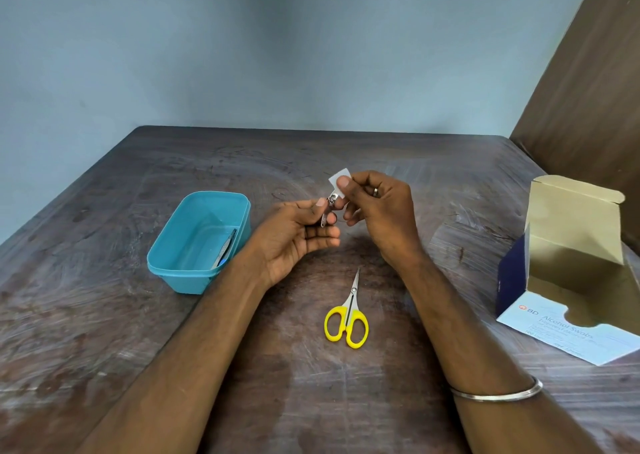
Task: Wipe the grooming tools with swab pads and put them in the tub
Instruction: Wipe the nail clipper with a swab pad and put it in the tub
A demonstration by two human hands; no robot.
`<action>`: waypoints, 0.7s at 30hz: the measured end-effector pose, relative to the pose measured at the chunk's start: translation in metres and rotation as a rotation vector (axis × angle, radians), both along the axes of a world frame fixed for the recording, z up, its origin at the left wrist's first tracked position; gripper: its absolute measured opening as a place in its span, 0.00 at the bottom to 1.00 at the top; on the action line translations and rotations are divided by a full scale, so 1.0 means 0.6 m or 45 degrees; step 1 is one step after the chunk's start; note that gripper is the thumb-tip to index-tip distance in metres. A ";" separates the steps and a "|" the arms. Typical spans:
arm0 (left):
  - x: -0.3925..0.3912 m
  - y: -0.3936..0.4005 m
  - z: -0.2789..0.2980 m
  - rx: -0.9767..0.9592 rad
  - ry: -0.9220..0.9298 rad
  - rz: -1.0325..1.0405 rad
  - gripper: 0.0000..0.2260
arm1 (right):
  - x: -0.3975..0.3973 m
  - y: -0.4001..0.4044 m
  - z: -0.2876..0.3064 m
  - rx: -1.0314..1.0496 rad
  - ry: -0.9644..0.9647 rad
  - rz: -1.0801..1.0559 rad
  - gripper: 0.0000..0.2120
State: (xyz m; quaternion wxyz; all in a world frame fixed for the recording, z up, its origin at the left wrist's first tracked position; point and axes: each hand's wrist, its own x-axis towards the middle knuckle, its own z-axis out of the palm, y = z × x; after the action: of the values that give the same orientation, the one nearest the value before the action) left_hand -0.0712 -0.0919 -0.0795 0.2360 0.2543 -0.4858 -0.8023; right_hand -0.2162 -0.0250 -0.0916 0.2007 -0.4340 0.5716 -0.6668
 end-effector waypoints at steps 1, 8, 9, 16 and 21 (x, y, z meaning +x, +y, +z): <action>0.000 0.000 0.000 0.002 0.001 -0.002 0.10 | 0.000 0.000 0.000 0.007 0.012 0.003 0.08; 0.003 -0.001 0.000 0.011 -0.017 -0.004 0.12 | -0.003 0.000 0.000 0.026 -0.004 0.046 0.08; 0.002 -0.001 0.001 0.013 -0.020 0.000 0.12 | -0.002 0.000 0.001 0.024 -0.019 0.051 0.08; 0.000 0.002 0.000 0.018 -0.007 -0.008 0.12 | -0.001 0.002 0.004 0.011 -0.014 0.020 0.05; -0.001 0.006 0.002 -0.051 -0.058 0.066 0.08 | 0.000 0.002 0.004 0.047 -0.041 0.040 0.09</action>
State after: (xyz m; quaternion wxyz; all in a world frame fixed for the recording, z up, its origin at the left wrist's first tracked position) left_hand -0.0719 -0.0886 -0.0782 0.2506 0.2801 -0.5001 -0.7801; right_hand -0.2162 -0.0237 -0.0895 0.2285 -0.4284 0.5736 -0.6597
